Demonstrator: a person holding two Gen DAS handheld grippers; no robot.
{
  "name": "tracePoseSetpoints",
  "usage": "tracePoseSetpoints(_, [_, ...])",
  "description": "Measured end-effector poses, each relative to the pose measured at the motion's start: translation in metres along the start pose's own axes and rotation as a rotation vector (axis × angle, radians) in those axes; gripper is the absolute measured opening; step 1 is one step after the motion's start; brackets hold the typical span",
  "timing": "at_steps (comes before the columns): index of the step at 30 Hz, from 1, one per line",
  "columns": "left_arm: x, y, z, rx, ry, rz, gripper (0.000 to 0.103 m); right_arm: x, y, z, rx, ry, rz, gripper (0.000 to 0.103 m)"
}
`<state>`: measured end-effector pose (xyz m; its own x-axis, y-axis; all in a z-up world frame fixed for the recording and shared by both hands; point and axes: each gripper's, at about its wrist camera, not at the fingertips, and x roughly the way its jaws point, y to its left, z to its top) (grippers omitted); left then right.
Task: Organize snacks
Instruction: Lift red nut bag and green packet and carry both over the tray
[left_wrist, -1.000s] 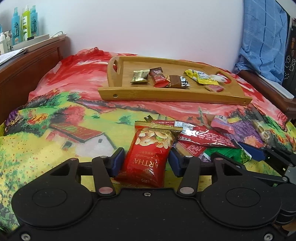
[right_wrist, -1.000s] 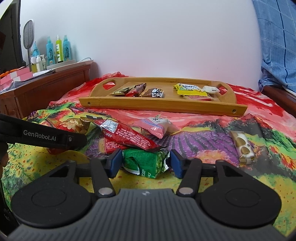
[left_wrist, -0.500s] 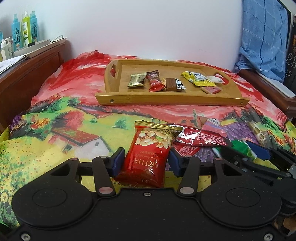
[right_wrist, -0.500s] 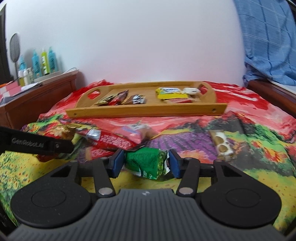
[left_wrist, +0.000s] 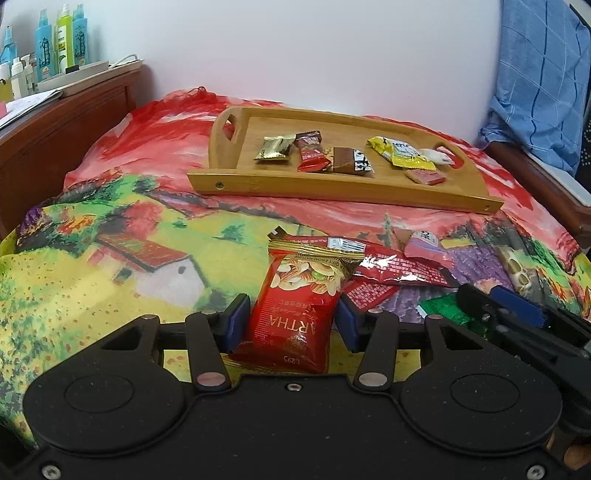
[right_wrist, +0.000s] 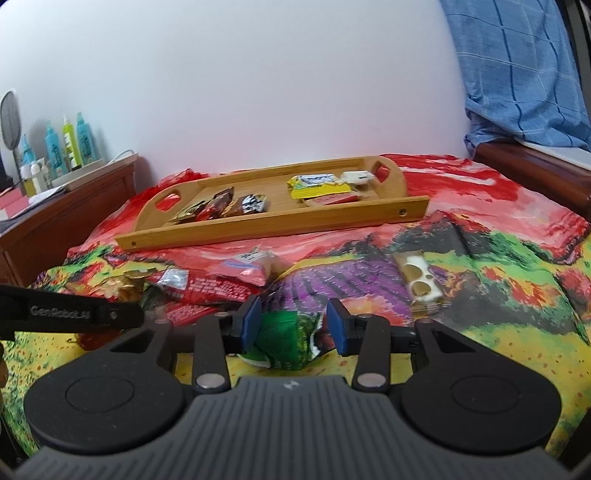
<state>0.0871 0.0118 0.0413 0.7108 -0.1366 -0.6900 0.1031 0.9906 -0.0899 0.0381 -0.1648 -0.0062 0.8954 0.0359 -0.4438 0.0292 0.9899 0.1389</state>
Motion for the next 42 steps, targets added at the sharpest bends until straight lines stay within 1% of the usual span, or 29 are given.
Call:
tracePoseSetpoints(1, [0.0, -0.001, 0.0, -0.003, 0.002, -0.002, 0.048, 0.001, 0.002, 0.0, -0.008, 0.003, 0.002, 0.064])
tracePoseSetpoints(2, [0.0, -0.001, 0.0, -0.005, 0.002, -0.002, 0.048, 0.001, 0.004, -0.001, -0.018, 0.009, 0.002, 0.067])
tracePoseSetpoints(4, [0.001, -0.001, -0.001, -0.006, 0.002, -0.002, 0.048, 0.002, 0.007, -0.003, -0.028, 0.018, 0.002, 0.067])
tracePoseSetpoints(9, [0.002, -0.002, -0.003, -0.007, 0.006, 0.001, 0.048, 0.004, 0.01, -0.007, -0.035, 0.043, -0.007, 0.071])
tracePoseSetpoints(14, [0.004, -0.002, -0.006, -0.01, 0.011, 0.003, 0.048, 0.006, 0.018, -0.011, -0.077, 0.048, -0.01, 0.08])
tracePoseSetpoints(16, [0.005, -0.002, -0.007, -0.007, 0.01, 0.005, 0.048, 0.007, 0.021, -0.013, -0.097, 0.051, -0.016, 0.08])
tracePoseSetpoints(17, [0.005, -0.002, -0.007, -0.006, 0.009, 0.006, 0.048, 0.007, 0.023, -0.014, -0.11, 0.052, -0.024, 0.079])
tracePoseSetpoints(18, [0.005, -0.002, -0.008, -0.006, 0.009, 0.006, 0.048, 0.007, 0.025, -0.014, -0.12, 0.052, -0.033, 0.068])
tracePoseSetpoints(19, [0.005, -0.002, -0.007, -0.009, 0.009, 0.005, 0.048, 0.006, 0.026, -0.015, -0.125, 0.049, -0.044, 0.052])
tracePoseSetpoints(20, [0.005, -0.002, -0.007, -0.01, 0.007, 0.005, 0.048, 0.005, 0.026, -0.015, -0.128, 0.046, -0.058, 0.05])
tracePoseSetpoints(24, [0.003, -0.002, -0.007, -0.008, -0.002, 0.007, 0.047, 0.002, 0.019, -0.012, -0.08, 0.043, -0.049, 0.049])
tracePoseSetpoints(31, [-0.003, -0.002, -0.003, -0.006, -0.025, 0.007, 0.047, -0.005, 0.01, -0.006, -0.049, -0.007, -0.091, 0.049])
tracePoseSetpoints(39, [-0.007, -0.003, 0.007, -0.018, -0.05, 0.002, 0.047, -0.008, -0.002, 0.005, -0.006, -0.04, -0.123, 0.049])
tracePoseSetpoints(42, [-0.007, -0.004, 0.012, -0.016, -0.052, 0.001, 0.047, -0.009, -0.005, 0.011, -0.007, -0.047, -0.116, 0.049])
